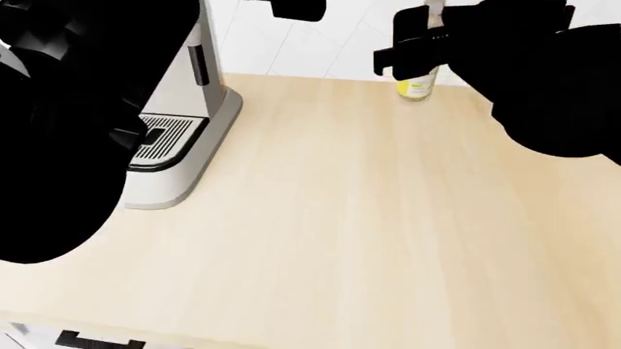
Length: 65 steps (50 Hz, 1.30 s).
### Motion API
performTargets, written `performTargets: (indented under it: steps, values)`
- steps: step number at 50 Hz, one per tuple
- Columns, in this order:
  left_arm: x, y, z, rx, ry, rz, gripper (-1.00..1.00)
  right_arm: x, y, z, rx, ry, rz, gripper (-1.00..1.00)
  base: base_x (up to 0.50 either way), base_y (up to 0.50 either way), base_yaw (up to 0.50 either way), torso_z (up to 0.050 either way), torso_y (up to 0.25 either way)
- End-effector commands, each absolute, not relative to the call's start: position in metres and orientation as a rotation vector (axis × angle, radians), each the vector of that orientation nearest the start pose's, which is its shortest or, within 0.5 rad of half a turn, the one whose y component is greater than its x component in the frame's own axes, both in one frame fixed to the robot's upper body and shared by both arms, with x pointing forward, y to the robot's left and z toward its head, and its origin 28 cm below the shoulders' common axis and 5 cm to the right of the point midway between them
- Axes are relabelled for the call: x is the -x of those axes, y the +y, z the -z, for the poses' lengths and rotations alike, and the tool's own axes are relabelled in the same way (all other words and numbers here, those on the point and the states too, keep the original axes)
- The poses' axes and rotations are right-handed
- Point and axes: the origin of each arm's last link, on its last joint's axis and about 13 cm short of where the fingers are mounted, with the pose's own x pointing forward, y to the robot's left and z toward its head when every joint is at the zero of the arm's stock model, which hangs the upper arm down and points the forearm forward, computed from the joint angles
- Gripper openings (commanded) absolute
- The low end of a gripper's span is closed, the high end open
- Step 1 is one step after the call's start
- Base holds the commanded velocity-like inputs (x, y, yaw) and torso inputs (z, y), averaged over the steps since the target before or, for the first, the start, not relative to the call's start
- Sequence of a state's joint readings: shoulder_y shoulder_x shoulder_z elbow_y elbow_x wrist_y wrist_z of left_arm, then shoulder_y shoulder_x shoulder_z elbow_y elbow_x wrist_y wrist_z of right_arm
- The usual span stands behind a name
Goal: Move the drinks to the dining counter.
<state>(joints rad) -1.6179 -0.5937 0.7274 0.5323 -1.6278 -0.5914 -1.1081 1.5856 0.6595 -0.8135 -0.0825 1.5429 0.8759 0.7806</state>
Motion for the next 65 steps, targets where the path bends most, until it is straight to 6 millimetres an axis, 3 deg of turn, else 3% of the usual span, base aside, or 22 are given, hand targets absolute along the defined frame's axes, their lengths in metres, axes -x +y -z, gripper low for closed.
performTargets:
  steps: [1,27,32,34,41,65]
  values:
    - [-0.2007,0.1607,-0.3787,0.039,-0.430,0.311,1.00,-0.2729,-0.1020,-0.3771,0.181,-0.063,-0.160,-1.00,-0.50,-0.02,0.00,0.000,0.000]
    - [-0.2005,0.1612,-0.3791,0.038,-0.433,0.308,1.00,-0.2697,-0.0995,-0.3814,0.210,-0.085,-0.169,-1.00,-0.50,-0.01,0.00,0.000,0.000]
    - [-0.2014,0.1609,-0.3775,0.036,-0.426,0.307,1.00,-0.2682,-0.0985,-0.3837,0.159,-0.145,-0.240,-1.00,-0.10,0.01,0.00,0.000,0.000]
    - [-0.2014,0.1608,-0.3770,0.034,-0.423,0.308,1.00,-0.2684,-0.0991,-0.3833,0.243,-0.134,-0.218,-1.00,0.00,0.00,0.00,0.000,0.000]
    - [-0.2011,0.1610,-0.3782,0.036,-0.424,0.307,1.00,-0.2685,-0.0996,-0.3815,0.337,-0.126,-0.171,-1.00,-0.01,0.00,0.50,0.000,0.000]
    - [-0.2009,0.1616,-0.3796,0.037,-0.430,0.305,1.00,-0.2724,-0.1002,-0.3824,0.358,-0.130,-0.163,-1.00,-0.01,0.00,0.50,0.000,0.000]
